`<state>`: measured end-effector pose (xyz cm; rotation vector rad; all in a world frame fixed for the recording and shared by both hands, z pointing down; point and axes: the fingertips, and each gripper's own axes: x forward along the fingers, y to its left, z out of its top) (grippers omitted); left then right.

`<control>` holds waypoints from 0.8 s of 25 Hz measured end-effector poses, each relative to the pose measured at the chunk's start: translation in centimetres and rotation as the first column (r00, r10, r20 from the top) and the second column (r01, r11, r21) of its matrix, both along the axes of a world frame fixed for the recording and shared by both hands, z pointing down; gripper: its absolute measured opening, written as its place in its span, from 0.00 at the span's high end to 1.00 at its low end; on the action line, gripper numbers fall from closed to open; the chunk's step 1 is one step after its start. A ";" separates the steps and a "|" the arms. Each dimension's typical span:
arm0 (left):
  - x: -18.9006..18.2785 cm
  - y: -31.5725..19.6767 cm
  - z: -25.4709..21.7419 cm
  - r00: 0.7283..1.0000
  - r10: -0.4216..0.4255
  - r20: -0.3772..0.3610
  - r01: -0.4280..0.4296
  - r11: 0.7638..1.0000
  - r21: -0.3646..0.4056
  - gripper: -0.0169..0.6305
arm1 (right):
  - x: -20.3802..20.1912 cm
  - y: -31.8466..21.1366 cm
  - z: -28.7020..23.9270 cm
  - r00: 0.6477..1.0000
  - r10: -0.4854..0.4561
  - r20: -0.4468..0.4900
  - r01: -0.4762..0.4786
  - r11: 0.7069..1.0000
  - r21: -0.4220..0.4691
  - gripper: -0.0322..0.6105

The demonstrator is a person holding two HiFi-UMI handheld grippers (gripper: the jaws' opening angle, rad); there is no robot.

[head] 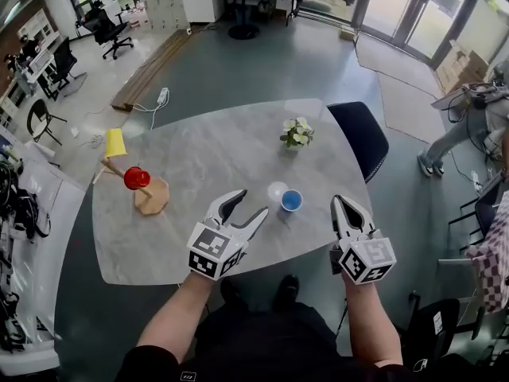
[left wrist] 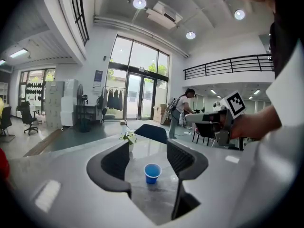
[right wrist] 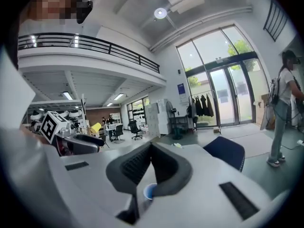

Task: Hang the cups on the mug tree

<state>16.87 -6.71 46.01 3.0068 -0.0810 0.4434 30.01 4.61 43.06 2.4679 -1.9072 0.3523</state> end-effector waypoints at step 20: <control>10.8 4.7 14.7 0.990 -0.080 0.113 0.091 0.991 -0.095 0.34 | 7.3 0.8 6.2 0.977 -0.183 0.108 0.190 0.981 -0.052 0.93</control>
